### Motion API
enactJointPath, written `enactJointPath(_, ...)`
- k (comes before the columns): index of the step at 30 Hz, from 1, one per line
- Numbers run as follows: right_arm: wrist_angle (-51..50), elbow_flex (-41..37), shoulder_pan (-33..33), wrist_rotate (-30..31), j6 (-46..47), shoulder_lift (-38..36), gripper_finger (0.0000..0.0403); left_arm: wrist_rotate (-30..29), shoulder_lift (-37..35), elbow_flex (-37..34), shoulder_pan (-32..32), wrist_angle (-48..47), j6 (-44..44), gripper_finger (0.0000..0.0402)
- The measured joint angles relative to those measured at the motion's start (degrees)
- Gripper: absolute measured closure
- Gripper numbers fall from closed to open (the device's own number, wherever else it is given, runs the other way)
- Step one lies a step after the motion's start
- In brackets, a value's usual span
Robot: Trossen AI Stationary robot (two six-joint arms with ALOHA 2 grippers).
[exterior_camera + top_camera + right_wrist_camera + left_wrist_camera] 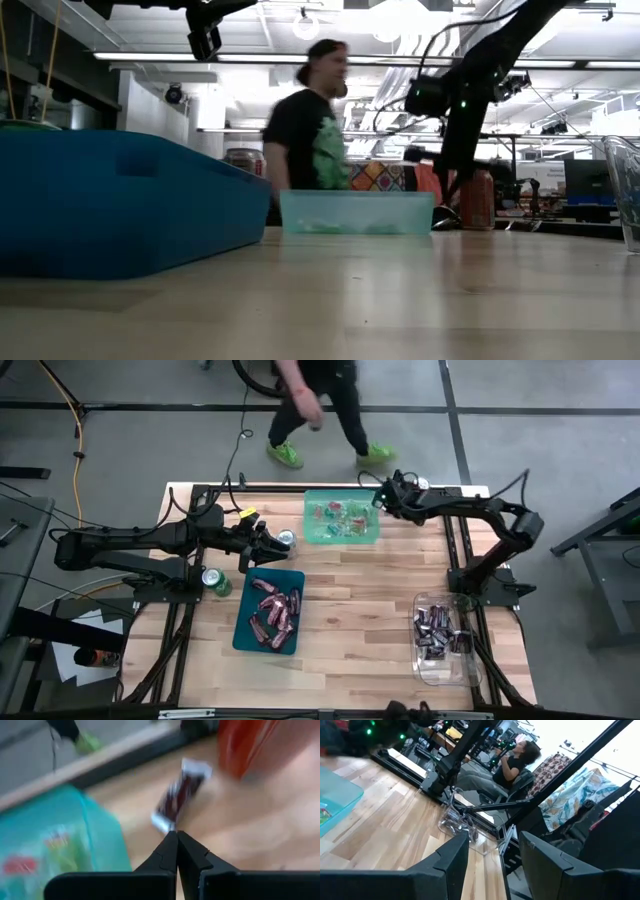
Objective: Organize candy in baskets
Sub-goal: Put the dark brown chocolate bar into the transparent bin
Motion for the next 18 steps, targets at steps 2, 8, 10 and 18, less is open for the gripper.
enactJointPath(2, 0.58, 0.09, -1.62, 1.41, -0.44, -0.91, 0.0403, -0.01, 0.00, 0.00, -0.01, 0.01, 0.02, 0.0238)
enactJointPath(8, 6.17, 0.09, -5.51, -2.12, -0.33, 2.97, 0.0403, -0.09, 0.00, 0.00, 0.00, 0.02, 0.02, 0.0238)
enactJointPath(10, 8.21, 0.09, -4.88, -3.01, 1.57, 4.74, 0.0403, -0.09, 0.00, -0.01, -0.02, -0.04, 0.02, 0.0238)
enactJointPath(18, 7.97, 0.09, 1.21, 6.79, 0.44, 7.45, 0.0403, -0.09, 0.00, 0.00, 0.00, -0.05, 0.05, 0.0238)
